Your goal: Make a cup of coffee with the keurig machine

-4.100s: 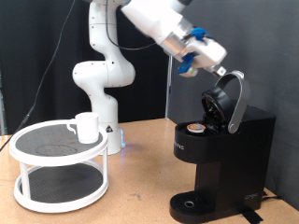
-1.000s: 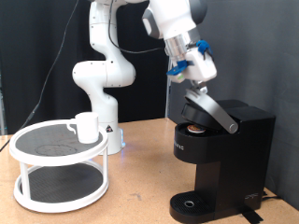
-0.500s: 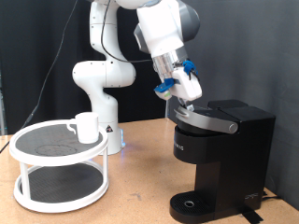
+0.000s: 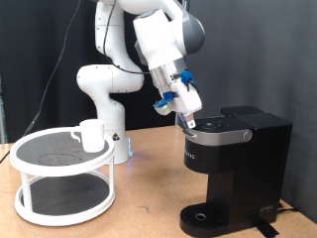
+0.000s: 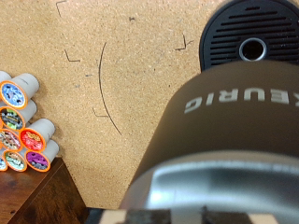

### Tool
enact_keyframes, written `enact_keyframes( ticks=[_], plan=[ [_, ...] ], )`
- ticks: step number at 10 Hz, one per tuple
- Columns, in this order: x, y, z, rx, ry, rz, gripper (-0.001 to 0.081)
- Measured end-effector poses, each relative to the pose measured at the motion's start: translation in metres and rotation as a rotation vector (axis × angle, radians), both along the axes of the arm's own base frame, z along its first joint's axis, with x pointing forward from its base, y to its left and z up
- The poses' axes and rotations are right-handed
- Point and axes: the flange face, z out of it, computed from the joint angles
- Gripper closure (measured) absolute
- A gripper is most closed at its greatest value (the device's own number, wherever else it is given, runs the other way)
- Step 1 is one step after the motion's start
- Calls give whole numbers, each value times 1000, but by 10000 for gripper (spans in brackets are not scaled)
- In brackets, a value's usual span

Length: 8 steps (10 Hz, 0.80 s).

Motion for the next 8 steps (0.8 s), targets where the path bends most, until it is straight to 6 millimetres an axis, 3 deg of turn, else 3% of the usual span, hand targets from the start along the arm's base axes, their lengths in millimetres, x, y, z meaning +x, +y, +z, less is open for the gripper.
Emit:
enact_keyframes(
  ticks=[4,8],
  plan=[
    [-5,-13,0,160,-22,31,806],
    [-15,-16,47,317,8,106,806]
  ],
)
